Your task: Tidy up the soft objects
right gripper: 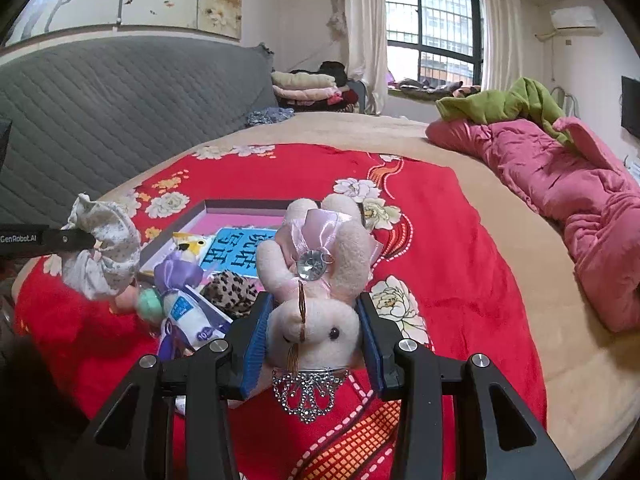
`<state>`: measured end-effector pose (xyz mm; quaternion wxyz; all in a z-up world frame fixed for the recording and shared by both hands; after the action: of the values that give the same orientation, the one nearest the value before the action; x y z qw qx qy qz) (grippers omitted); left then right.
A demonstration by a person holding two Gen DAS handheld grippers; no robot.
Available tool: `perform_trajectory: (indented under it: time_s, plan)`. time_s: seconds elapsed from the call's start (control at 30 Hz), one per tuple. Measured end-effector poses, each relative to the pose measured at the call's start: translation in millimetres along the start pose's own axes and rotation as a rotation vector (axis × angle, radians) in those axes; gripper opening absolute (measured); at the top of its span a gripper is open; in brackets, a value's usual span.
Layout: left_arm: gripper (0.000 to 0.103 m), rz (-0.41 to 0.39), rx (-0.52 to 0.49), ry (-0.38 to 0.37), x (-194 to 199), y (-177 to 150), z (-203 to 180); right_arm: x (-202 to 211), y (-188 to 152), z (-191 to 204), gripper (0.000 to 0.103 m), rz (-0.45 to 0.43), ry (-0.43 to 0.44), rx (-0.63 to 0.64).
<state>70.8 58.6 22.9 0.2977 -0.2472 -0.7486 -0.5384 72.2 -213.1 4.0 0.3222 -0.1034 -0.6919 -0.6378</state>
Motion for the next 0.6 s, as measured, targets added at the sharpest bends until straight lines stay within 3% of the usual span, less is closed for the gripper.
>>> perform_trajectory:
  time_s: [0.6]
  plan:
    - [0.012,0.018,-0.033,0.005,-15.6,16.2,-9.9,-4.4,21.3,10.2,0.043,-0.035,0.02,0.004]
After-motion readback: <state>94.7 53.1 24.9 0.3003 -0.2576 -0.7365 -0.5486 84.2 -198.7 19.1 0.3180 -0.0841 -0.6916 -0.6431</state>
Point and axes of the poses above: each gripper's, at about its wrist camera, not at the fingertips, and x roughly against the way its jaws point, z to its left, y to its top, the point moved 2 cm from there along -x, roughly the way its jaws point
